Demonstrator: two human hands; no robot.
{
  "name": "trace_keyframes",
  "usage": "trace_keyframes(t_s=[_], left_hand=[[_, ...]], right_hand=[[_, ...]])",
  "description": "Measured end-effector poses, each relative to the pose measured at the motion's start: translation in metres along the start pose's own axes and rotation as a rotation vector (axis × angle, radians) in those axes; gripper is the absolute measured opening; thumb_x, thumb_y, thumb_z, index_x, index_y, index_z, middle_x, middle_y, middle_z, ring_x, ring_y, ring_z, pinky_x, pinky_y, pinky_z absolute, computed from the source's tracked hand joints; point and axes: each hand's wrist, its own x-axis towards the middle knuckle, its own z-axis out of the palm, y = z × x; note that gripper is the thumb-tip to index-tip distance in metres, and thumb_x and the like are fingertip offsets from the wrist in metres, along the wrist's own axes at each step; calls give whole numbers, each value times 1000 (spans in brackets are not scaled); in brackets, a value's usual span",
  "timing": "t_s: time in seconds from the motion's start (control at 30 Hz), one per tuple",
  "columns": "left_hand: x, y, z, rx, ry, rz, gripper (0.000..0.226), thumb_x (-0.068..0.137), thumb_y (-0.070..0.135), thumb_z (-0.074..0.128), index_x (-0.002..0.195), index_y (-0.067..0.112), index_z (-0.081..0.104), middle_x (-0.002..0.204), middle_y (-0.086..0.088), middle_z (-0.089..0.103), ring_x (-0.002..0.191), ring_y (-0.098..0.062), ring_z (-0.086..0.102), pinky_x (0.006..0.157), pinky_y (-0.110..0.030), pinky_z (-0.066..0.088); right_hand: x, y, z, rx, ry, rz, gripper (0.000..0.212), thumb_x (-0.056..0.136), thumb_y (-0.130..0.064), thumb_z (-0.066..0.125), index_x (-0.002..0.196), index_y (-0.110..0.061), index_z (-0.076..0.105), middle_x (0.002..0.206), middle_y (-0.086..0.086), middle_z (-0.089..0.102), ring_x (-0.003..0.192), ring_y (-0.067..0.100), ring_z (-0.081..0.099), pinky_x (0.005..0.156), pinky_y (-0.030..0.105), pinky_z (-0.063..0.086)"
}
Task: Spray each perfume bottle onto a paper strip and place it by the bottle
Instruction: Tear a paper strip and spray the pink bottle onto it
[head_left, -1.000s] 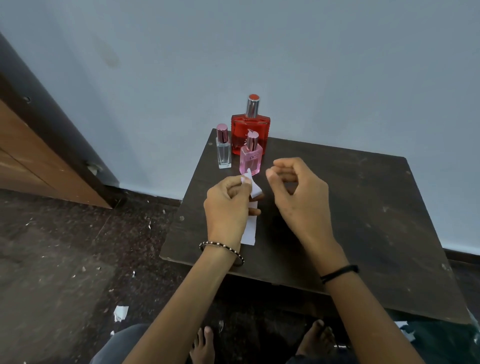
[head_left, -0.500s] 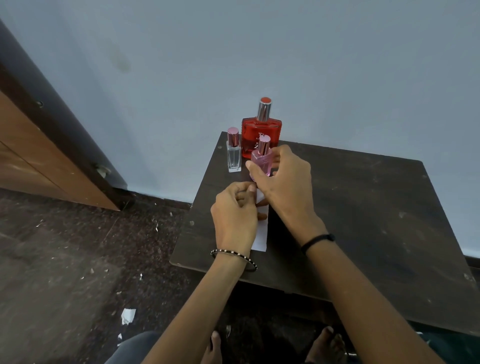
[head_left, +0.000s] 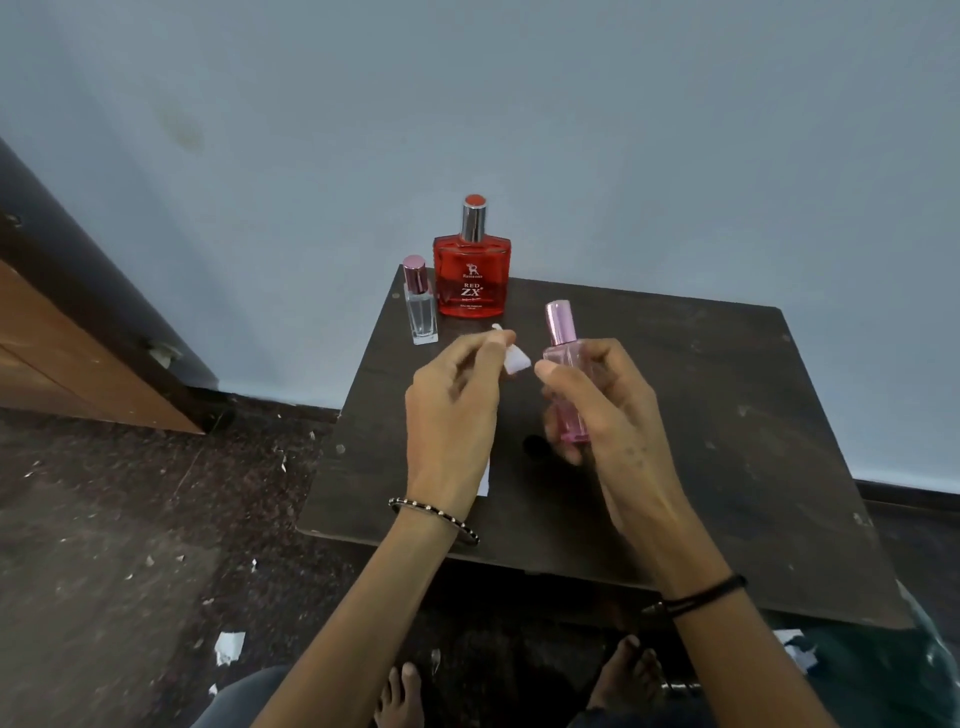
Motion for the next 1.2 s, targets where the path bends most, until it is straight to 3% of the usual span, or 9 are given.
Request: trace_keyframes(t_s=[0.1,0.27,0.33,0.4,0.57,0.87,1.03,1.1,1.2], left_hand=[[-3,7,5,-83,-120,-33,31,99,53,52,89,40,79,91,16,79,89,-2,72,77,-25,59],[-7,13,11,-184,-214,20,24,93,43,68,90,23,80,82,-1,78,75,-12,74,65,-18,58],[-8,14,13,-193,-221,20,25,91,42,70,92,19,80,79,0,78,72,-10,74,63,-20,57],[-8,14,15,-191,-199,17,23,89,44,71,89,23,81,82,0,79,75,-12,75,66,-27,61],[-4,14,17,-259,-68,-65,25,91,41,70,96,20,82,93,1,81,99,-19,75,95,-48,57],[-2,12,19,-417,-83,-149,25,92,32,70,102,12,81,103,-1,81,109,-25,72,86,-32,59],[-3,13,17,-443,-163,-176,29,93,33,68,108,12,80,110,-7,80,105,-24,74,84,-29,61],[-3,13,16,-449,-189,-181,29,92,34,68,108,13,80,110,-8,79,96,-20,76,79,-23,60],[-3,13,15,-458,-218,-183,24,90,35,70,101,18,82,110,-4,80,103,-18,75,89,-30,59]], right_hand=[[-2,-4,-5,29,-94,29,27,85,-39,75,105,-23,64,78,12,70,55,21,56,41,24,43],[-6,-5,-10,30,-158,30,37,81,-41,73,104,-16,60,72,16,69,43,16,53,35,21,38],[-8,-5,-13,16,-162,28,42,79,-44,74,105,-14,59,64,7,68,38,12,52,33,19,37],[-9,-4,-17,-17,-146,25,40,79,-39,79,105,-14,60,64,1,70,37,10,53,34,16,39],[-9,-2,-26,-49,-148,-7,37,76,-28,88,101,-18,63,87,4,78,41,14,58,44,20,49],[-5,-10,-39,240,-278,18,31,71,-30,85,99,-27,73,89,9,73,37,10,47,44,20,48],[-3,-10,-43,317,-316,27,25,76,-17,84,99,-20,74,90,10,78,62,15,73,55,21,57],[-2,-10,-42,299,-294,12,24,81,-16,83,100,-20,69,102,12,78,66,14,73,49,19,53],[-1,-9,-37,213,-132,25,33,76,-28,84,102,-20,65,80,0,74,56,8,62,45,18,47]])
